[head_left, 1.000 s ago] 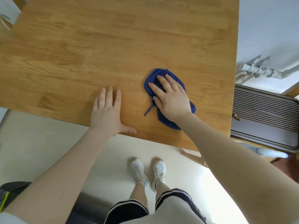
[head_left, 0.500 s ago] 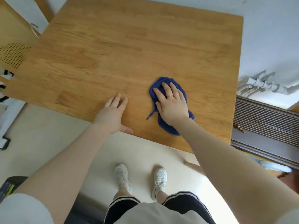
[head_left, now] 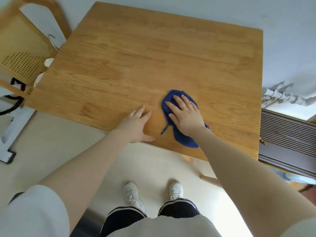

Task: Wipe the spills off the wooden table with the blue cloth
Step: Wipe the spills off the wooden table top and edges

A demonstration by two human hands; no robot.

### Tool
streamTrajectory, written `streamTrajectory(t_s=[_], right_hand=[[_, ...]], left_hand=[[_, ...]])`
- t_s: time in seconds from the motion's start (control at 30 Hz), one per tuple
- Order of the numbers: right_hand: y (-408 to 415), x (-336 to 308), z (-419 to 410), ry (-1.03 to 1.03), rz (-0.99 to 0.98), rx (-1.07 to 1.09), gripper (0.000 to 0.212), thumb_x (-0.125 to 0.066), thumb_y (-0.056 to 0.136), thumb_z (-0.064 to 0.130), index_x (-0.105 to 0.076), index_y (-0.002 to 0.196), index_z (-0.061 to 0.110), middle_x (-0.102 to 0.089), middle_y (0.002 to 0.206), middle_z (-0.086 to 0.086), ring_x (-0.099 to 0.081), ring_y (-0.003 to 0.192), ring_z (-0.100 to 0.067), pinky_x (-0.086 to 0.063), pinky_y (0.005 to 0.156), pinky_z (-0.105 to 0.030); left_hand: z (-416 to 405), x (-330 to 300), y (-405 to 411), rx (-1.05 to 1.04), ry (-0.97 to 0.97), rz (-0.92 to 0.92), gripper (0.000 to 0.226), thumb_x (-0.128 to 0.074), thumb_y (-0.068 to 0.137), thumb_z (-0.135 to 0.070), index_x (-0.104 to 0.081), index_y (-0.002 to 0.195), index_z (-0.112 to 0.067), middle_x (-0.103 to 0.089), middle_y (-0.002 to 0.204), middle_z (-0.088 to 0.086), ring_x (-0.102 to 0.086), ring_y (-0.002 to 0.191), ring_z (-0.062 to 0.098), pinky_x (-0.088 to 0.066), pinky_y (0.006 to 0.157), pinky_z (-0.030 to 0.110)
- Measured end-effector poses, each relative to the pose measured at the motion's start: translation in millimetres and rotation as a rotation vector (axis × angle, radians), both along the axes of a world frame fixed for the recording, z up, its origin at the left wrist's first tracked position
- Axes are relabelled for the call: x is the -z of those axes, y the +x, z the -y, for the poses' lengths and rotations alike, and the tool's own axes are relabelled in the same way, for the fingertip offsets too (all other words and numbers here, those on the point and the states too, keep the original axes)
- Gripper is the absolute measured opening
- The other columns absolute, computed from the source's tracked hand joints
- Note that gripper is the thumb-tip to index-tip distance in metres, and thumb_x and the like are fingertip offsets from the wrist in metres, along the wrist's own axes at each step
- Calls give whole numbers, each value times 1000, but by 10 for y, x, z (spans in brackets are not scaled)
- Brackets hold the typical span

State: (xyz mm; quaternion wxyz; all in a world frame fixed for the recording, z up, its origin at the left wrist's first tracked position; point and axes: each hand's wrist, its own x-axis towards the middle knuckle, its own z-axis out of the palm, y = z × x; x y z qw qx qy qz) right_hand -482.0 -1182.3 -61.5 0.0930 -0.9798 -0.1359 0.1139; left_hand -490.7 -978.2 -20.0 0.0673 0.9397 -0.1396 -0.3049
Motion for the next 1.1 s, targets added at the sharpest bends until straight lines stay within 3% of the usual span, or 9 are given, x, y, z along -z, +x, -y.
streamTrajectory(t_s=[0.13,0.27,0.33,0.47,0.63,0.7,0.9,1.0,1.1], right_hand=[[-140,67,-396,31,57,268,47,-27,99,42,-25,144,30,-14,155,-5,-4,143,-26,-8,114,-41],[-616,128,-831,29,128,83,48,-27,93,43,-47,133,27,-44,141,-10,-36,133,-32,-29,107,-45],[-663,133,-865,29,92,27,47,-28,92,42,-50,130,28,-48,138,-8,-41,130,-31,-33,104,-46],[-119,122,-696,43,96,98,52,-19,92,46,-41,137,30,-34,148,-4,-25,139,-27,-24,110,-43],[307,84,-715,-16,72,345,47,-27,99,39,-22,145,28,-12,156,-4,-3,143,-25,-9,114,-40],[127,99,-859,-12,95,367,49,-27,98,41,-24,145,26,-16,155,-8,-6,143,-28,-12,113,-42],[-336,136,-1102,-7,142,64,47,-32,91,38,-48,132,22,-46,139,-12,-39,130,-34,-33,105,-47],[-47,148,-1005,-14,159,46,47,-31,91,37,-47,133,24,-44,141,-10,-37,132,-32,-31,106,-46],[346,111,-1011,-18,154,233,48,-27,95,39,-38,139,23,-32,149,-10,-22,139,-31,-24,111,-46]], left_hand=[[-332,-74,100,-67,-93,-61,95,-64,80,-52,-7,150,-23,11,158,-3,7,145,20,-8,116,35],[-655,-59,229,-20,-43,3,88,-62,82,-51,-13,150,-26,11,158,-2,7,145,22,-9,117,37],[-758,-63,293,19,-47,12,78,-59,84,-50,-20,148,-31,11,158,-2,7,145,22,-9,117,40],[-866,-50,390,79,-72,69,77,-58,85,-49,-18,148,-33,12,158,-4,5,145,22,-10,115,43],[-1066,15,461,71,-29,90,89,-58,84,-52,-6,150,-24,6,158,-3,3,145,21,-12,116,42],[-1158,26,475,88,-11,81,90,-57,84,-52,-4,150,-22,1,159,0,1,145,21,-13,115,41],[-1368,65,627,66,74,134,98,-59,79,-58,0,150,-26,14,158,1,4,145,24,-9,117,42],[-1408,146,669,5,77,112,105,-58,73,-66,5,149,-30,16,157,-1,7,145,23,-6,118,42],[-1430,195,666,20,65,132,106,-54,70,-71,6,148,-32,16,157,-2,7,145,23,-4,117,42]])
